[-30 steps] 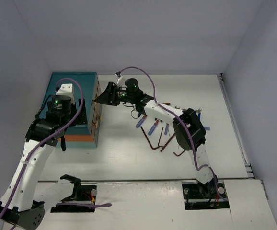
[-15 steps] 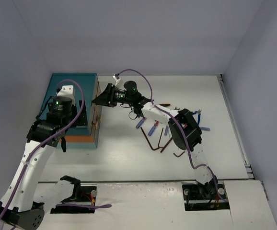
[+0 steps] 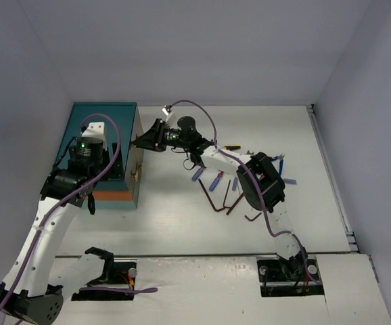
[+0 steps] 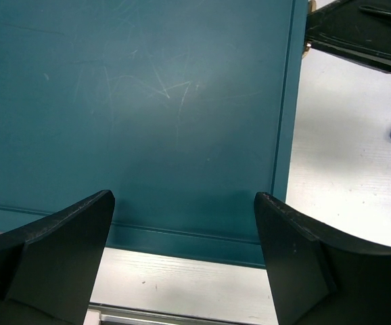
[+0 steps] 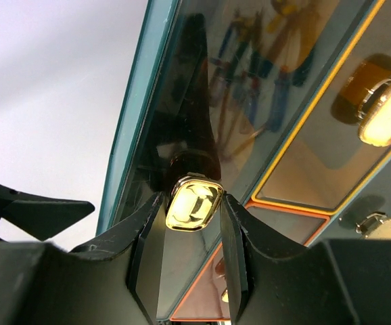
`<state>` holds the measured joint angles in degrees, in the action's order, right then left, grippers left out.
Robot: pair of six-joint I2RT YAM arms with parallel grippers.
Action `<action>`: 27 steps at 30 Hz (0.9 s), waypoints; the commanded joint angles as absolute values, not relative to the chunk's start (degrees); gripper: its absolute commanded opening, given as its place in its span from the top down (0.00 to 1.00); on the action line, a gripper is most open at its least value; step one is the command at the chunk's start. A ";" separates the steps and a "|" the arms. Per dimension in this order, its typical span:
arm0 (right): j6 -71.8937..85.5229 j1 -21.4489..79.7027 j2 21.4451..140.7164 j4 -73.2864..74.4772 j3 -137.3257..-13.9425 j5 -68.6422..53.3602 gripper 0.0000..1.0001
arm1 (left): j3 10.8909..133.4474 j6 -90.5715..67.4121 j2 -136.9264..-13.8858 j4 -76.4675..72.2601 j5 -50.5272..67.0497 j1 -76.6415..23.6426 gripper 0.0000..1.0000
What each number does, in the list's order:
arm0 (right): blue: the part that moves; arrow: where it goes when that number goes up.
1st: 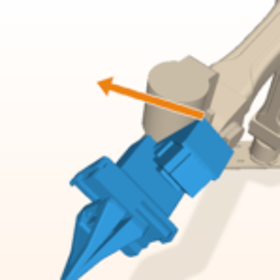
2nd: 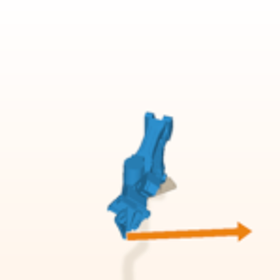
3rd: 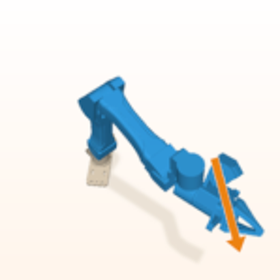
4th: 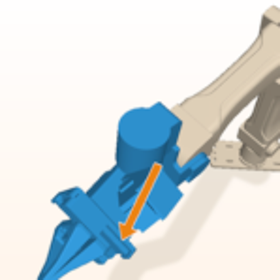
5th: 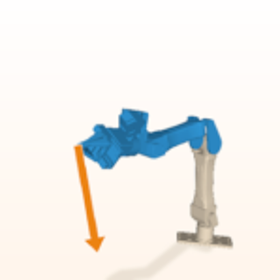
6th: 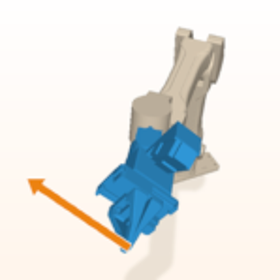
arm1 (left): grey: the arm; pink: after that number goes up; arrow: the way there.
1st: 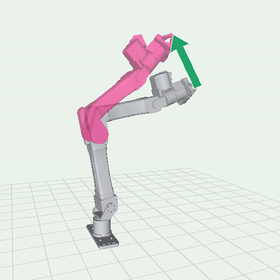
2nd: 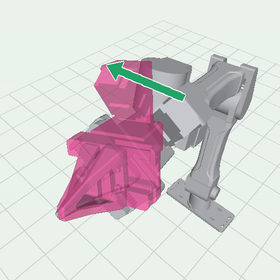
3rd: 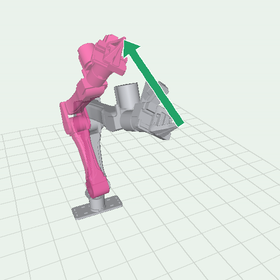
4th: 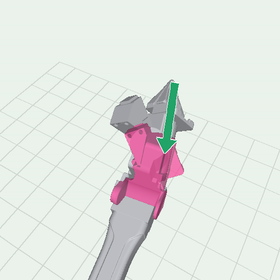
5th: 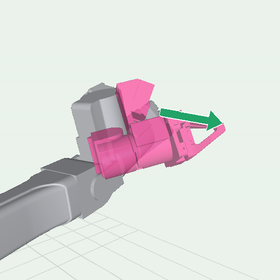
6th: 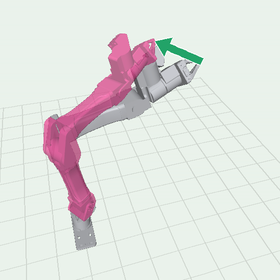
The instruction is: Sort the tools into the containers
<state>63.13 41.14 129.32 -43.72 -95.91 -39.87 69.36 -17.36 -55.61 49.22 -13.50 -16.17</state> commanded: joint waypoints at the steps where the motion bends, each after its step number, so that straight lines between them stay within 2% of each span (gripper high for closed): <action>1: 61.07 39.12 121.27 -49.75 -92.98 -42.43 1.00 | 69.44 -18.21 -55.13 46.85 -14.98 -15.25 0.19; 17: 56.72 31.11 109.10 -47.66 -77.19 -44.30 1.00 | 67.17 -20.13 -53.63 46.85 -14.12 -13.45 0.19; 27: 52.52 28.64 105.54 -43.18 -74.00 -44.30 1.00 | 67.15 -20.21 -52.99 46.85 -13.72 -13.36 0.19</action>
